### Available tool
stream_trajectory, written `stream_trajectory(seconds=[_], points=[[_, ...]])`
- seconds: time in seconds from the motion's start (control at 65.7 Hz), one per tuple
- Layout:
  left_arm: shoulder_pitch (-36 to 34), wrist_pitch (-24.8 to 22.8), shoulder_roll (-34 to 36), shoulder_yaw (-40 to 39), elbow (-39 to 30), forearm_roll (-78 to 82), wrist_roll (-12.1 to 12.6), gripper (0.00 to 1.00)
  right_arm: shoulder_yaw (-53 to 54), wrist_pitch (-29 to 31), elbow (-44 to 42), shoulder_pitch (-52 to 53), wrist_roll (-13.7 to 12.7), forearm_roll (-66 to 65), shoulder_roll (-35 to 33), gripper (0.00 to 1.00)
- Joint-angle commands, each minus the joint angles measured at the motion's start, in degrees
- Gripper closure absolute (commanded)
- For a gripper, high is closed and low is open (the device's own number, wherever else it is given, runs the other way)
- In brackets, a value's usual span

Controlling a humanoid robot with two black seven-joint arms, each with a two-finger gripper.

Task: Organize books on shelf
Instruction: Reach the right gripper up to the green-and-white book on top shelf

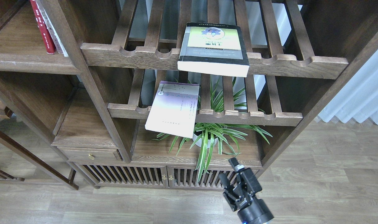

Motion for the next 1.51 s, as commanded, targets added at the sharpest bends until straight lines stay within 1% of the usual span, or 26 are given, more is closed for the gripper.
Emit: stream_trajectory(seconds=[0.0,0.03,0.106,0.243,0.426,0.578,0.776,0.852,0.989,1.11,1.491], points=[[0.5,0.0,0.0,-0.3,0.7,0.0,0.0,0.04,1.0,0.0,3.9,0.9,0.0,-0.3,-0.2,0.01],[1.5,0.0,0.0,-0.5,0.9,0.0,0.0,0.04,2.6,0.0,5.8,2.0,-0.2,-0.6,-0.6,0.01],[2.4,0.0,0.0,-0.6,1.1,0.0,0.1,0.04,3.6,0.0,7.2,3.9,-0.2,-1.7,-1.1,0.01],[2.5,0.0,0.0,-1.0,2.2,0.0,0.0,0.04,3.8,0.0,9.7,6.1,-0.2,-4.7,-0.3,0.01],[2.5,0.0,0.0,-1.3,2.8,0.1,0.0,0.04,3.3,0.0,10.0,8.3,-0.4,-10.9,4.7,0.02],[2.5,0.0,0.0,-1.3,3.6,0.1,0.0,0.04,2.8,0.0,10.0,10.9,-0.3,-15.4,4.8,0.02],[2.5,0.0,0.0,-1.6,3.7,0.1,0.0,0.04,2.3,0.0,9.9,17.5,0.1,-17.7,4.8,0.02],[2.5,0.0,0.0,-1.9,3.7,0.1,0.0,0.04,2.4,-1.5,9.9,19.0,0.5,-18.4,4.8,0.02],[2.5,0.0,0.0,-2.0,3.7,0.0,0.0,0.04,2.6,-4.1,9.8,21.4,0.5,-18.8,4.8,0.02],[2.4,0.0,0.0,-2.1,3.7,0.0,0.0,0.04,3.0,-7.6,9.5,23.4,0.6,-18.8,4.8,0.01],[2.4,0.0,0.1,-3.6,3.7,-0.1,0.0,0.03,3.3,-12.5,8.7,29.6,0.6,-18.8,4.8,0.01]])
